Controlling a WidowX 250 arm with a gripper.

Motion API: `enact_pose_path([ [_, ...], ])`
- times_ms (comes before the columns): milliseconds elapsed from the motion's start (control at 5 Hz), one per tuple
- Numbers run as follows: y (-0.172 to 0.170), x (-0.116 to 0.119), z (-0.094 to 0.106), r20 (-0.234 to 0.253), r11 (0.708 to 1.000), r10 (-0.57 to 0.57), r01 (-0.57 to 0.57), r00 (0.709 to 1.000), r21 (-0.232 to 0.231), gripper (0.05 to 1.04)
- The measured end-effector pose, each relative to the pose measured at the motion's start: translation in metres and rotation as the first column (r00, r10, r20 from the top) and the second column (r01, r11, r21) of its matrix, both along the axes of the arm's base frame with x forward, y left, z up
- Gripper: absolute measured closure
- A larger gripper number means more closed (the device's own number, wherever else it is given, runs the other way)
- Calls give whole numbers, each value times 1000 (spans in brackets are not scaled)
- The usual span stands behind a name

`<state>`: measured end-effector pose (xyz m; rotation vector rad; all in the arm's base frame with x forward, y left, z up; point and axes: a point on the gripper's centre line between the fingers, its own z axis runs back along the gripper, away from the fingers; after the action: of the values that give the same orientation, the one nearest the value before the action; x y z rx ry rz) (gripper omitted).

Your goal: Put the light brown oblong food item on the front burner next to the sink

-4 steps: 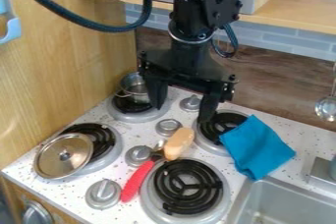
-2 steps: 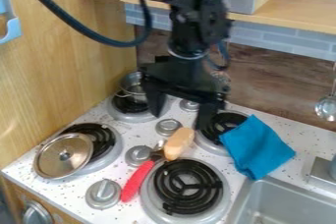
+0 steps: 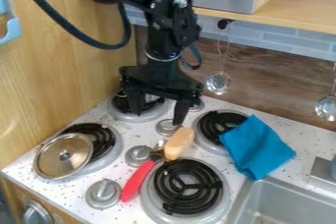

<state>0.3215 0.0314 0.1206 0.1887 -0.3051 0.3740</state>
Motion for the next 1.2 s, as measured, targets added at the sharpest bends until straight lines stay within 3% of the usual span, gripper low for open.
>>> enact_pose_path([
  [400, 19, 18, -32, 61, 998, -58, 59, 996, -12, 82],
  [800, 15, 34, -63, 97, 996, -86, 90, 992, -30, 82],
  [1200, 14, 44, -89, 88, 996, -65, 69, 994, -48, 82],
])
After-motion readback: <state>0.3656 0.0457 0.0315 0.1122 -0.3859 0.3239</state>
